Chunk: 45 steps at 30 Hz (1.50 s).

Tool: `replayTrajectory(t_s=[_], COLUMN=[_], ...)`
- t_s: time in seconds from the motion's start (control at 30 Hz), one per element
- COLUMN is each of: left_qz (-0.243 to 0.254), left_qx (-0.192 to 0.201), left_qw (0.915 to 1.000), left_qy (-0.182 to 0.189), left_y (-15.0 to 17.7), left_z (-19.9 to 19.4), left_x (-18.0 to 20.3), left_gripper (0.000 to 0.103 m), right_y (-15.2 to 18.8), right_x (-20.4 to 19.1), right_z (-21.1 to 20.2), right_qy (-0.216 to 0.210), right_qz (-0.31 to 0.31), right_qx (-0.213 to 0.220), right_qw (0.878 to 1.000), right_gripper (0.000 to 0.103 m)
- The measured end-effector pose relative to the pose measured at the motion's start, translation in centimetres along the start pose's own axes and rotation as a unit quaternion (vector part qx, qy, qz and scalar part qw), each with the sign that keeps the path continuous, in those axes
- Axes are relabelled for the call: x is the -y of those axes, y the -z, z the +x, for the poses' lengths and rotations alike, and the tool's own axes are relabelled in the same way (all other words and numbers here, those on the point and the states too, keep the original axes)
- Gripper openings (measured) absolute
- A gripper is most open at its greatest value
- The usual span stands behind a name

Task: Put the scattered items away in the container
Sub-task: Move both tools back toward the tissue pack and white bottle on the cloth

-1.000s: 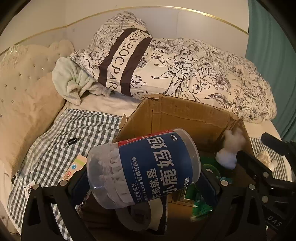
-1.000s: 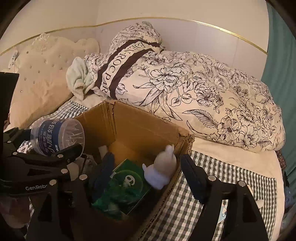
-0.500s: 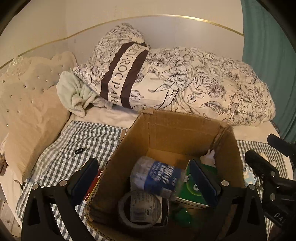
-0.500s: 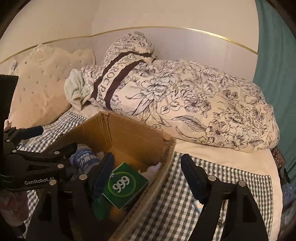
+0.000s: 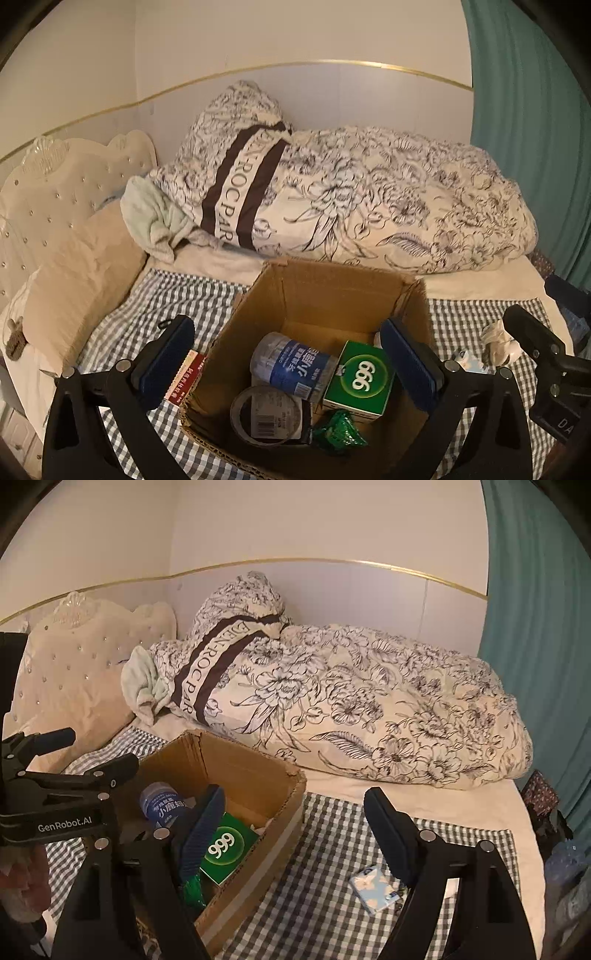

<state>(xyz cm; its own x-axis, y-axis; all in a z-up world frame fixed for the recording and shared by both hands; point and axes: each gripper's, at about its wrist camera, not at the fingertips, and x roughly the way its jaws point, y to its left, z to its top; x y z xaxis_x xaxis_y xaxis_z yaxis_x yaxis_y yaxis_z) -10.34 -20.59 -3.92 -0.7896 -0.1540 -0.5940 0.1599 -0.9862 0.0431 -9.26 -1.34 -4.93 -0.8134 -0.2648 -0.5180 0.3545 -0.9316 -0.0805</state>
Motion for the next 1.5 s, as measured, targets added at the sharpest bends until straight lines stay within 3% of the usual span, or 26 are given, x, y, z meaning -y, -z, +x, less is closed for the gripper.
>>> replayTrajectory(t_s=[0.6,0.93,1.27,1.5], left_qz=[0.018,0.028,0.067,0.048], left_qx=[0.040,0.064,0.056,0.037], left_qw=[0.9987,0.9957,0.9927,0.9908], left_qy=[0.024,0.061,0.084,0.121], left_y=[-2.0,-2.4,-1.9,-1.1], left_z=[-5.4,-6.7,-6.3,-4.5], left_x=[5.5,10.1,15.9,17.9], left_gripper=[0.103,0.103,0.103,0.103], right_y=[-0.1,0.6,2.6,4.3], right_x=[5.6,10.2,15.0,17.8], right_z=[-6.9,-9.4,-10.4,-10.0], right_qy=[0.062,0.102,0.132,0.139], right_qz=[0.011,0.033,0.058,0.070], right_qx=[0.025,0.028,0.014,0.001], right_qw=[0.998,0.994,0.989,0.988], right_gripper=[0.093,0.103,0.103,0.103])
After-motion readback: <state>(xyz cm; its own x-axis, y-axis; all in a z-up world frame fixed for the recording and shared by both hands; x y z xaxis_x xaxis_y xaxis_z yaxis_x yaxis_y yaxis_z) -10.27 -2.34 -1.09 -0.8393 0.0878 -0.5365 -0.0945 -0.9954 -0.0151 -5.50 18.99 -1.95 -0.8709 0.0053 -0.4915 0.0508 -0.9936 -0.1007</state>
